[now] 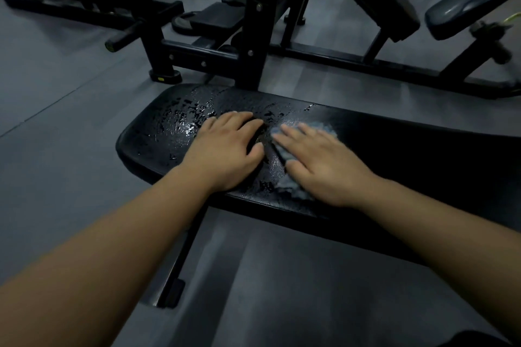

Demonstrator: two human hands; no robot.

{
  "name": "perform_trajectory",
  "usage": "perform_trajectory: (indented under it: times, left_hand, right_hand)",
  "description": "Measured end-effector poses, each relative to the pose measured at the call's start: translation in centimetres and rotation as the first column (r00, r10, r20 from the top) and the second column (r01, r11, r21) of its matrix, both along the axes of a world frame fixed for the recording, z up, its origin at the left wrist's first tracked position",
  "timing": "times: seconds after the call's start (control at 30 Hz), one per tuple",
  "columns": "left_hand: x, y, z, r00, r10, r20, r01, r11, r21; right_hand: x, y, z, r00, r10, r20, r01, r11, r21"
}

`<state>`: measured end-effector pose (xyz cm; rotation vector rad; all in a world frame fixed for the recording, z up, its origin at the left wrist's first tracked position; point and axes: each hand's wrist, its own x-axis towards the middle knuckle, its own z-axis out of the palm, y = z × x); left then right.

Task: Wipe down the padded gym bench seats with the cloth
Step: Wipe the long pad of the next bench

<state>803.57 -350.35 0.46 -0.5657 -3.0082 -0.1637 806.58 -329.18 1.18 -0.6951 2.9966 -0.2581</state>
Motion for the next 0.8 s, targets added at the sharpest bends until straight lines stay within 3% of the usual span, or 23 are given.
perform_trajectory:
  times: [0.17,0.27,0.33,0.4,0.57,0.67,0.73,0.8]
  left_hand:
    - [-0.2,0.3,-0.5,0.999,0.023,0.049,-0.024,0.999,0.022]
    - [-0.1,0.1,-0.4,0.996,0.06,0.066,-0.062,0.998,0.029]
    - [0.0,0.1,-0.4,0.995,0.062,0.075,-0.065,0.997,0.033]
    - [-0.1,0.0,-0.2,0.995,0.058,0.086,-0.062,0.997,0.038]
    - [-0.3,0.0,-0.2,0.994,0.053,0.091,-0.059,0.996,0.064]
    - [-1.0,-0.7,0.2,0.996,0.019,0.086,-0.026,0.996,0.08]
    - [-1.5,-1.8,0.5,0.998,-0.027,0.06,0.023,0.998,0.057]
    - [-1.3,-2.5,0.3,1.0,-0.015,0.014,0.015,1.0,0.006]
  right_hand:
    - [-7.5,-1.2,-0.8,0.956,-0.289,-0.043,0.292,0.954,0.074]
    - [-6.4,-4.4,-0.5,0.984,-0.179,-0.026,0.18,0.983,0.039]
    - [-3.8,-3.3,-0.2,0.999,-0.038,-0.016,0.038,0.999,-0.002]
    - [-3.4,-0.8,-0.1,1.0,-0.021,-0.019,0.021,1.0,-0.004]
    - [-10.2,-2.3,-0.6,0.948,-0.311,-0.059,0.315,0.947,0.063]
    - [-7.2,-5.6,-0.4,0.986,-0.163,-0.028,0.165,0.985,0.059]
    - [-2.8,-4.3,0.0,1.0,0.023,-0.011,-0.023,0.999,0.033]
    - [-1.5,-1.6,0.2,0.998,0.06,0.006,-0.06,0.998,0.036]
